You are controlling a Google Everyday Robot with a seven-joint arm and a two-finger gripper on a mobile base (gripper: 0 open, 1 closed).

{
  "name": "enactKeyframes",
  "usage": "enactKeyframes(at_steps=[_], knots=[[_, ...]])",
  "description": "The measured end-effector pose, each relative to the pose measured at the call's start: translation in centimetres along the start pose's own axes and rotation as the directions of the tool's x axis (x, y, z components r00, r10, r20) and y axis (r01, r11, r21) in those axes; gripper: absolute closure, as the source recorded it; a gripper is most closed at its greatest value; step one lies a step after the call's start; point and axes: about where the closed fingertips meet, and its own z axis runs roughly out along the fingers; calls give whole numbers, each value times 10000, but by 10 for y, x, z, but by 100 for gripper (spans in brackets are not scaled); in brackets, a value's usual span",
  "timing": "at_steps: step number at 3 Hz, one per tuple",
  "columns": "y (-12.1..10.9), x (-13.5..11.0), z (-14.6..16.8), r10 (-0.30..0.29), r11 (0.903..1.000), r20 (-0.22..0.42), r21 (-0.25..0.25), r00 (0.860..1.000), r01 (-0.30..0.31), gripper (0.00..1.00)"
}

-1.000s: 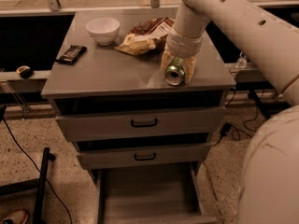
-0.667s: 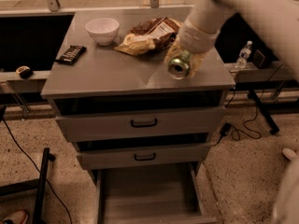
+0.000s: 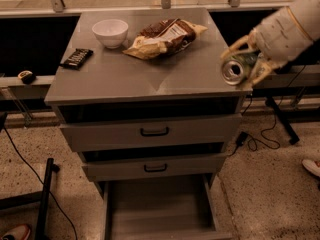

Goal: Place green can into bottom drawer

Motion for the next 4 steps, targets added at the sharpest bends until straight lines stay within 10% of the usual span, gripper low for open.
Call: enactKeyframes(at_steps=[1, 2, 3, 4], knots=[[41, -14, 23, 2089, 9777, 1474, -529, 9668, -2032, 100], [41, -71, 43, 1331, 9776, 2041, -1883, 9699, -945, 100], [28, -74, 39, 823, 9848, 2075, -1672, 9748, -475, 100], [49, -49, 75, 2517, 9676, 4052, -881, 8789, -2365, 100]])
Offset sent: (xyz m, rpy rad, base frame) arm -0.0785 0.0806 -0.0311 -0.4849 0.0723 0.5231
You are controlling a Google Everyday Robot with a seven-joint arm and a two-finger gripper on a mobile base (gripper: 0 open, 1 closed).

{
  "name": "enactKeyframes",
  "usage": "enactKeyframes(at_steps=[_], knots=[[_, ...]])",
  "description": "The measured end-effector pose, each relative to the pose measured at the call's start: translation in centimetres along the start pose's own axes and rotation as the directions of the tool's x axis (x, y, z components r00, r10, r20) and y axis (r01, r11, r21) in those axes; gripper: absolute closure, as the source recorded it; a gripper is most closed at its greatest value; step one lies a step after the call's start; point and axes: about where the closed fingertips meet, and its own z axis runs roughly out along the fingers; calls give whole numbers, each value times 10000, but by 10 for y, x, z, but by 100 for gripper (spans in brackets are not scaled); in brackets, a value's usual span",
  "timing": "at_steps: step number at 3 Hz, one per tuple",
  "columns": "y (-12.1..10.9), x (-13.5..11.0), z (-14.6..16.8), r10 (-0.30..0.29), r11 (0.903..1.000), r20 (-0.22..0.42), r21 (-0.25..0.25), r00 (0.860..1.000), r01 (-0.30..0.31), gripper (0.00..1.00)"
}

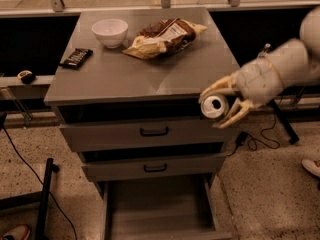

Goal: Place green can into bottom drawer

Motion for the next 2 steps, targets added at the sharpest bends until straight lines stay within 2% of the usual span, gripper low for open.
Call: enactKeyframes(at_steps=[1, 2], knots=[[50, 79, 95, 3005, 9335, 3281, 917, 8956, -3467, 100], [83, 119, 153, 3875, 8752, 4347, 1035, 8129, -4725, 100]])
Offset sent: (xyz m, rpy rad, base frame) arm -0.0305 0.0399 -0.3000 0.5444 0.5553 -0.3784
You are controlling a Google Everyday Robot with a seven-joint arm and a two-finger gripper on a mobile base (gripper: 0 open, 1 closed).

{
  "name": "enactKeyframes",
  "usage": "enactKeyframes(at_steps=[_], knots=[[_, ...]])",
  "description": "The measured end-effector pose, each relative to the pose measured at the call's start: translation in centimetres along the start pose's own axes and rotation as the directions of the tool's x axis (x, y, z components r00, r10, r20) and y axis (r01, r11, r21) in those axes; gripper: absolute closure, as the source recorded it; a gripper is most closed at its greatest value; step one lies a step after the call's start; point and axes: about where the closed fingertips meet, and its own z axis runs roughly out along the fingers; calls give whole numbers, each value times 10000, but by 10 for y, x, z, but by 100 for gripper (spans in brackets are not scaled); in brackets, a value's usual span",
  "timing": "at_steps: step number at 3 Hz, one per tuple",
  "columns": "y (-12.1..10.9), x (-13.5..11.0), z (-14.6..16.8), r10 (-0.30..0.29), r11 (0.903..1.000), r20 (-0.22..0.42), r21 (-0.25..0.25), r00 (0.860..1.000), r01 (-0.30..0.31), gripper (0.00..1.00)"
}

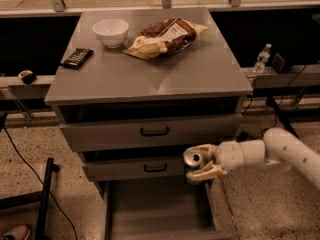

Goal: Place green can into bottom drawer

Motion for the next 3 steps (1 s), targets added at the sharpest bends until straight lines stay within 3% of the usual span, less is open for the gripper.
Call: enactKeyframes(at_steps=[1, 2, 3], knots=[[1, 9, 5, 169, 9999, 90, -6, 9998, -169, 100], [-15, 25, -2, -99, 9998, 646, 155, 9979, 89, 100], [-19, 94, -4, -191, 9991, 1629, 404, 9865, 126, 100]])
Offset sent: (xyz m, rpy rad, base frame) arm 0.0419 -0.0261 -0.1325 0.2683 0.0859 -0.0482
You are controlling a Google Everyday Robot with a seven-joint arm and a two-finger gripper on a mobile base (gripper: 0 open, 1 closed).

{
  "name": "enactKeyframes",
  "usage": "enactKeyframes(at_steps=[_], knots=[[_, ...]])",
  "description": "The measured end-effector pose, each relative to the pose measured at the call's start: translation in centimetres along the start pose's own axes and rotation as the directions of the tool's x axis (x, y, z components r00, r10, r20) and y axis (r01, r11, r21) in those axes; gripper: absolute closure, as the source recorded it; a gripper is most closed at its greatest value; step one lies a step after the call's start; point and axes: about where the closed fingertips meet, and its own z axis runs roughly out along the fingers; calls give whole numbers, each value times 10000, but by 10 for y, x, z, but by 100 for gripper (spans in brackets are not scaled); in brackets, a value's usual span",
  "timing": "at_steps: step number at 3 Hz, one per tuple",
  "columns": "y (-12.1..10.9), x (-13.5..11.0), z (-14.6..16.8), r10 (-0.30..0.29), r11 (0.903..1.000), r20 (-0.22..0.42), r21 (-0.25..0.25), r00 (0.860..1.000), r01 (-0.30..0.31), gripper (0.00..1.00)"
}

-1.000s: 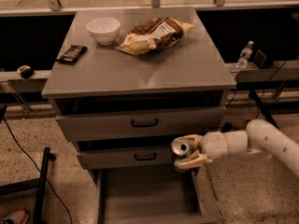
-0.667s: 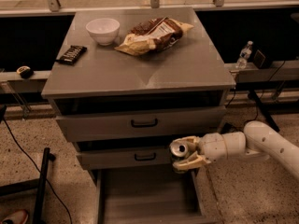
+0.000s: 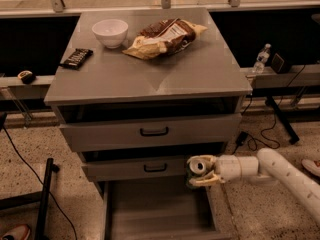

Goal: Place green can into bottom drawer

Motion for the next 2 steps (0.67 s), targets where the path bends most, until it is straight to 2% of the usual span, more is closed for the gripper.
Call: enactKeyframes(at_steps=[1, 2], knots=[[9, 82, 1, 735, 9971, 417, -240, 9964, -725, 100], [17, 138, 4, 1378, 9897, 261, -431, 9901, -1366, 100]])
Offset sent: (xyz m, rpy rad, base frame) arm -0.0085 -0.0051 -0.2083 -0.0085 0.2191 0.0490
